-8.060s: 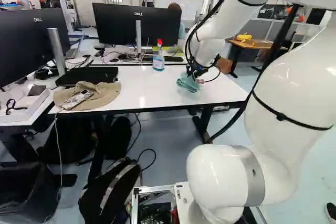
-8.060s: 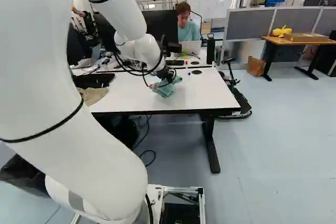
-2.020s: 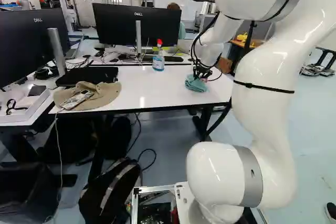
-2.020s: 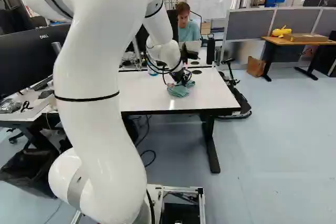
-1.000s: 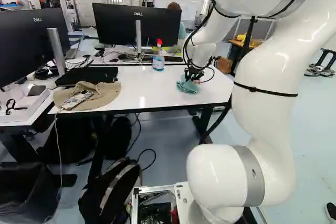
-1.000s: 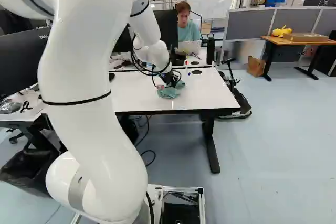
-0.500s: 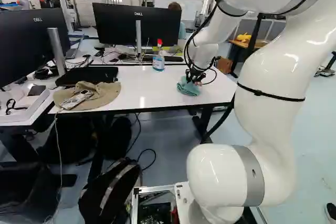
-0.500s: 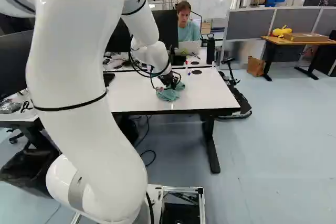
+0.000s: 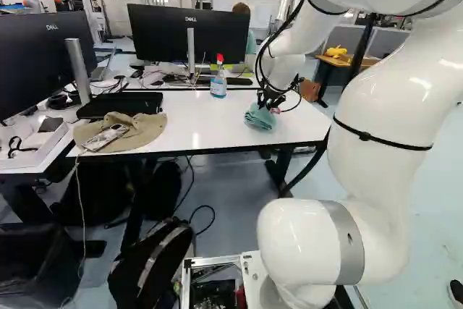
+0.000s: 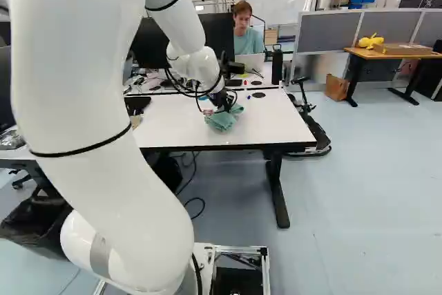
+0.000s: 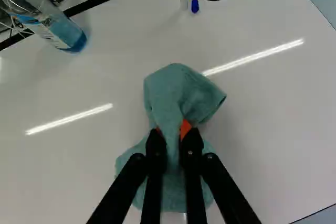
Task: Clean the table with the green towel
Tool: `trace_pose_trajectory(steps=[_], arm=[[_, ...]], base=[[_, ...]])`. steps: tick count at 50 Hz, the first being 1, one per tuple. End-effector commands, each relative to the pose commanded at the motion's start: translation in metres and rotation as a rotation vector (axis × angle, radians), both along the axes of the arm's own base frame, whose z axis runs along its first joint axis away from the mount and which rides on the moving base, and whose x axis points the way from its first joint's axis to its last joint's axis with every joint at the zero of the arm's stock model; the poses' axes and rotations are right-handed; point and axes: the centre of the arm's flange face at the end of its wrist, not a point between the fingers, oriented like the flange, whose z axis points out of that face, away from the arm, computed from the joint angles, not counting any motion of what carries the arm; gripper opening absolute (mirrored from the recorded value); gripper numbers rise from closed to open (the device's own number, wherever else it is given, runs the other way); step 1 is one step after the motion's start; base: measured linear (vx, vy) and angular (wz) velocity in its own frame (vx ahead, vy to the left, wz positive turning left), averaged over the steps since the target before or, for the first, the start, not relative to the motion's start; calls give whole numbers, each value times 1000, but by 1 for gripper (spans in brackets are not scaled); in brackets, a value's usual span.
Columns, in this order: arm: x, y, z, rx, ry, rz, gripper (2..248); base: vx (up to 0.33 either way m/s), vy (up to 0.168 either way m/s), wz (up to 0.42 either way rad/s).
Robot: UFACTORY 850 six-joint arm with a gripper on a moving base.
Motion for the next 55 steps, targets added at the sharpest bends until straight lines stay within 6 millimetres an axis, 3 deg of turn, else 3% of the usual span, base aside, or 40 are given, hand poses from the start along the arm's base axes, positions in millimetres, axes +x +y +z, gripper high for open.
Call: trace_pose_trajectory(steps=[11, 34, 55], arm=[[-3, 7, 9, -3, -16, 13, 46], [-8, 44, 9, -2, -15, 87, 46], [-34, 73, 9, -1, -11, 144, 46]], base=[[0, 0, 0], [0, 0, 0], [0, 0, 0]])
